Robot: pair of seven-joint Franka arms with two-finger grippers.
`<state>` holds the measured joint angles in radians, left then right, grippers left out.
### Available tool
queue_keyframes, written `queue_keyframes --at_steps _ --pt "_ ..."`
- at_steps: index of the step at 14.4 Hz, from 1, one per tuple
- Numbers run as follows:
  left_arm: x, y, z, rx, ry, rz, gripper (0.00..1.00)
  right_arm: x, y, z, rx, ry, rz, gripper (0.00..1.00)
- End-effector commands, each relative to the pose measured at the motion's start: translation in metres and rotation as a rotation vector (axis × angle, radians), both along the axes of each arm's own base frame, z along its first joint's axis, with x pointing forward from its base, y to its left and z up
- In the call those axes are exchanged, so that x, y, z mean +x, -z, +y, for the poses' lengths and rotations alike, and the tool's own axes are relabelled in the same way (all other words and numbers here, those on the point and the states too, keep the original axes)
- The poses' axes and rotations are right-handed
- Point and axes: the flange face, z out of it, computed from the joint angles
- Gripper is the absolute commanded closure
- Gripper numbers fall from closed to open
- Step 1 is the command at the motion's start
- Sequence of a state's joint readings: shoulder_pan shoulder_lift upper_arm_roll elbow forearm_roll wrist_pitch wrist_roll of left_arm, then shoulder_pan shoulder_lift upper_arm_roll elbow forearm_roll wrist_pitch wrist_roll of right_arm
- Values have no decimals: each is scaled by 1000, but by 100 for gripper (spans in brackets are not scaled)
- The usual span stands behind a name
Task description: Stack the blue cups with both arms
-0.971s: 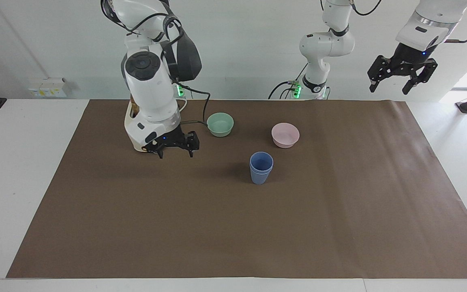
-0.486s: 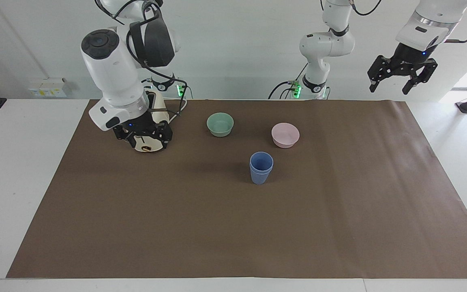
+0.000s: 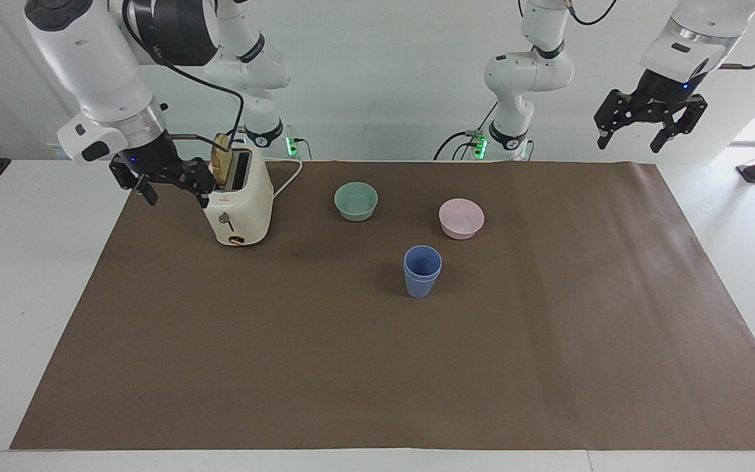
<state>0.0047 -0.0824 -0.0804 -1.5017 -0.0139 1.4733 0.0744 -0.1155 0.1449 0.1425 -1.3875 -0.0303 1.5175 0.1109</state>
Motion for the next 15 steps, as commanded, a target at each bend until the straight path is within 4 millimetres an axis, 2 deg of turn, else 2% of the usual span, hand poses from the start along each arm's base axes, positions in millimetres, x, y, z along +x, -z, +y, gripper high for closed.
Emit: queue_keyframes --at_steps 1,3,15 --pt "-3 -1 2 2 -1 0 0 -18 -16 -5 -23 -35 1 0" --pt "-3 -1 2 2 -1 0 0 -23 -21 -3 -23 -38 4 0" --pt "-3 -1 2 2 -1 0 0 -22 -21 -3 -12 -37 -2 0"
